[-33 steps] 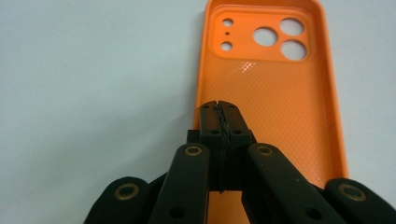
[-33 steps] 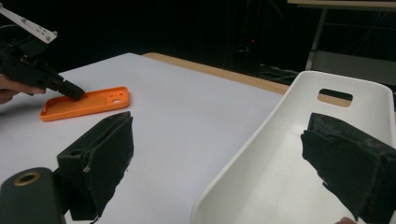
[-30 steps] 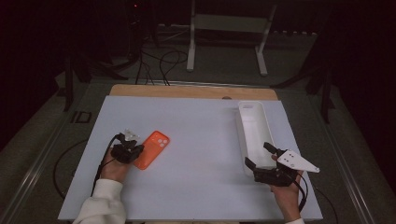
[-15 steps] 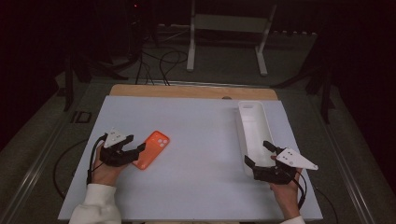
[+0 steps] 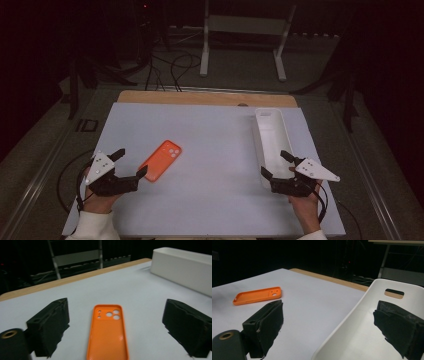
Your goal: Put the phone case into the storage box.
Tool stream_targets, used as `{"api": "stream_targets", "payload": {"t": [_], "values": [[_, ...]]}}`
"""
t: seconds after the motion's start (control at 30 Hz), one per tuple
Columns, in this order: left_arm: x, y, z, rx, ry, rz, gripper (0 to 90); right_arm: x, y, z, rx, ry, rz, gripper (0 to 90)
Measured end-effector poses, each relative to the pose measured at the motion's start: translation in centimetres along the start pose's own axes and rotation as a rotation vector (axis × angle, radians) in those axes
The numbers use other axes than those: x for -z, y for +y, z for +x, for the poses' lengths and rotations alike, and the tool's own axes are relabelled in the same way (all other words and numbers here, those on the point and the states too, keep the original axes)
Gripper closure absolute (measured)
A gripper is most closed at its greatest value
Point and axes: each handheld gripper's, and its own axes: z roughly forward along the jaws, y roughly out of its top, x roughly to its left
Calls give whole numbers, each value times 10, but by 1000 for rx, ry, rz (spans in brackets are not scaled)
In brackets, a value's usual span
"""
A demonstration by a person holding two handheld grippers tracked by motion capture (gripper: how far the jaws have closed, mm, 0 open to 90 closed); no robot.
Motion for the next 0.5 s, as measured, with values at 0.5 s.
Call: {"api": "stream_targets", "payload": {"t": [0.5], "values": [[16,-27,0,22,16,30,4,6,-4,0,-1,3,-9,86]]}}
